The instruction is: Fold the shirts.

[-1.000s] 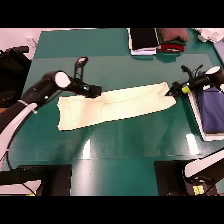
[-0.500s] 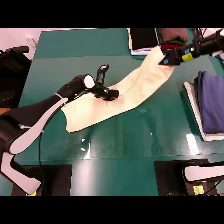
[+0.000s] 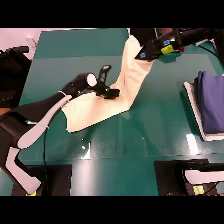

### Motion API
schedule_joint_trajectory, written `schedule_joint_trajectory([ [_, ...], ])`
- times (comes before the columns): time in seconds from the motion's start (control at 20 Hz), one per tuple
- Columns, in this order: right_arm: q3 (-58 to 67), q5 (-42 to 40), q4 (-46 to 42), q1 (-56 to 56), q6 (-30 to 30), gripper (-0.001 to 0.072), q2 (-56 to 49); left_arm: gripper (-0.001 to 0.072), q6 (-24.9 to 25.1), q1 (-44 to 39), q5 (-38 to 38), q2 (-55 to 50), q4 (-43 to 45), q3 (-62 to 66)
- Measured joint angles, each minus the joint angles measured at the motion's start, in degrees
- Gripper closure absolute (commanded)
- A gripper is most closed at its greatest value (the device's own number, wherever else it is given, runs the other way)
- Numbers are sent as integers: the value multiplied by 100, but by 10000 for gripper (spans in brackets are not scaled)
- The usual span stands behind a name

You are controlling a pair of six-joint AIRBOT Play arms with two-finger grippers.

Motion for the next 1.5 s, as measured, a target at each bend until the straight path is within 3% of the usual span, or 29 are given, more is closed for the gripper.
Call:
schedule_joint_trajectory([
  [0.35,26,-929,474,1453,85,684,-317,684,-2,1473,-1051,1853,1445,114],
  [0.4,26,-1224,612,1777,79,587,-481,684,-2,1716,-1163,2170,1659,116],
  [0.45,26,-1541,721,2087,17,416,-660,684,-2,1954,-1268,2498,1875,118],
  [0.5,26,-1904,848,2420,-87,384,-859,683,-2,2164,-1342,2798,2000,120],
  [0.75,-4,-2756,1054,3167,-326,387,-1405,685,48,2691,-1569,3679,2339,120],
  [0.95,-680,-2531,667,2544,-240,384,-1067,684,118,2505,-1576,3856,2380,103],
  [1.0,-942,-2409,490,2291,-160,344,-940,684,131,2398,-1539,3875,2380,101],
  [1.05,-1211,-2275,267,2004,-81,165,-828,684,133,2297,-1486,3888,2382,101],
  [1.1,-1497,-2098,68,1668,-20,82,-734,684,136,2188,-1447,3895,2385,98],
  [1.25,-2203,-1714,-111,774,87,86,-684,684,151,1912,-1311,3910,2391,96],
  [1.5,-2662,-1508,485,15,142,87,-1296,684,153,1683,-1182,3917,2391,96],
])
